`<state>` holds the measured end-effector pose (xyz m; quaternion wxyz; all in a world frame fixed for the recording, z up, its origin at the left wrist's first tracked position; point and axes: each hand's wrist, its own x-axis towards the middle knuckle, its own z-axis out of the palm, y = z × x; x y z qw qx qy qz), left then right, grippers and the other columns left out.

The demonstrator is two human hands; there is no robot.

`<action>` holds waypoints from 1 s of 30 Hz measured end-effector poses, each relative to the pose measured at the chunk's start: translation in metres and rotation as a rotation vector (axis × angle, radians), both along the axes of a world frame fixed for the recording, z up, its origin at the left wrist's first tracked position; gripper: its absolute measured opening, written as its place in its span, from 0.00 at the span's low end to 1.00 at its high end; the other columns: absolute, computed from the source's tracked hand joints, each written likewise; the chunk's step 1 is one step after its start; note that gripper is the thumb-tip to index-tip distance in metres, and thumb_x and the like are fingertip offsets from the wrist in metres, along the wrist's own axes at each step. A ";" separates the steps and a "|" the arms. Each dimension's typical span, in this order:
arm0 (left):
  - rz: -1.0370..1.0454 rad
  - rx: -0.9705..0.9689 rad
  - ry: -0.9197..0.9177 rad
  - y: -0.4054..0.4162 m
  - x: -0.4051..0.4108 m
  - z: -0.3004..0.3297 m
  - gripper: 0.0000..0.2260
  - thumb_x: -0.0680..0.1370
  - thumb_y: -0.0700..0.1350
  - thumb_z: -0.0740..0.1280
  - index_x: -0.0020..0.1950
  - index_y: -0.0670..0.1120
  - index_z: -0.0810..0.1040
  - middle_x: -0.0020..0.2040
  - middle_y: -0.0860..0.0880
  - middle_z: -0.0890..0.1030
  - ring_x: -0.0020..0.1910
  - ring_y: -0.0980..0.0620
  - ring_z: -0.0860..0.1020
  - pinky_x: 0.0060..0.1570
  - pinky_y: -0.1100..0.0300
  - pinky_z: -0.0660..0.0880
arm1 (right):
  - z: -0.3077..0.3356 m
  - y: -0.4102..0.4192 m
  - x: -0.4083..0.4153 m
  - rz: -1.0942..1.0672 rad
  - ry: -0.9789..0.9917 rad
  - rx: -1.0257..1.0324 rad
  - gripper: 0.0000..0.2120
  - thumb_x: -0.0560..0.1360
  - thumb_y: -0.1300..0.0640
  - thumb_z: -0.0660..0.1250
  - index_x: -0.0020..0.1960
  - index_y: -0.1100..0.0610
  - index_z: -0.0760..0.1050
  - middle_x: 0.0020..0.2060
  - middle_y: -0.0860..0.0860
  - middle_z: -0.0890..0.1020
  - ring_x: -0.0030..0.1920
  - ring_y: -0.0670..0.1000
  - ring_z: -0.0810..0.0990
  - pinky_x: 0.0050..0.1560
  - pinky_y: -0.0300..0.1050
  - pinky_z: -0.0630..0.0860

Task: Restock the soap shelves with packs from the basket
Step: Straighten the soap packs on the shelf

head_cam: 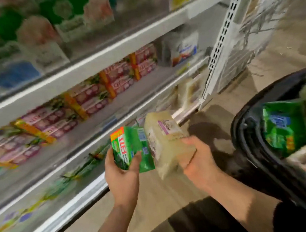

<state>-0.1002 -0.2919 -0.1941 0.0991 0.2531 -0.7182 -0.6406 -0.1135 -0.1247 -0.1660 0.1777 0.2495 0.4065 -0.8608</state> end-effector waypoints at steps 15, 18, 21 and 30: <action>0.088 -0.110 0.220 -0.017 -0.024 -0.152 0.28 0.69 0.47 0.76 0.67 0.50 0.70 0.48 0.66 0.72 0.45 0.72 0.74 0.47 0.71 0.70 | -0.145 -0.015 -0.056 0.404 0.216 0.158 0.52 0.40 0.56 0.86 0.63 0.61 0.74 0.57 0.61 0.81 0.57 0.60 0.80 0.60 0.59 0.74; 0.091 -0.086 0.181 -0.013 -0.016 -0.141 0.29 0.65 0.54 0.73 0.64 0.54 0.69 0.52 0.57 0.78 0.50 0.60 0.79 0.54 0.54 0.77 | -0.137 -0.010 -0.054 0.485 0.246 0.184 0.46 0.40 0.52 0.86 0.58 0.58 0.78 0.54 0.59 0.83 0.54 0.58 0.82 0.60 0.59 0.74; 0.079 -0.141 0.191 -0.013 -0.011 -0.133 0.38 0.62 0.61 0.71 0.69 0.50 0.69 0.58 0.52 0.78 0.56 0.51 0.79 0.57 0.45 0.77 | -0.132 -0.013 -0.055 0.517 0.223 0.373 0.50 0.44 0.50 0.85 0.63 0.57 0.74 0.54 0.57 0.83 0.56 0.58 0.81 0.58 0.60 0.76; -0.038 -0.195 0.172 -0.016 0.016 -0.081 0.26 0.71 0.44 0.76 0.66 0.47 0.72 0.51 0.53 0.78 0.46 0.56 0.78 0.51 0.56 0.76 | -0.085 -0.018 -0.035 0.402 0.222 0.854 0.26 0.53 0.52 0.75 0.50 0.57 0.80 0.44 0.55 0.83 0.45 0.54 0.80 0.37 0.40 0.72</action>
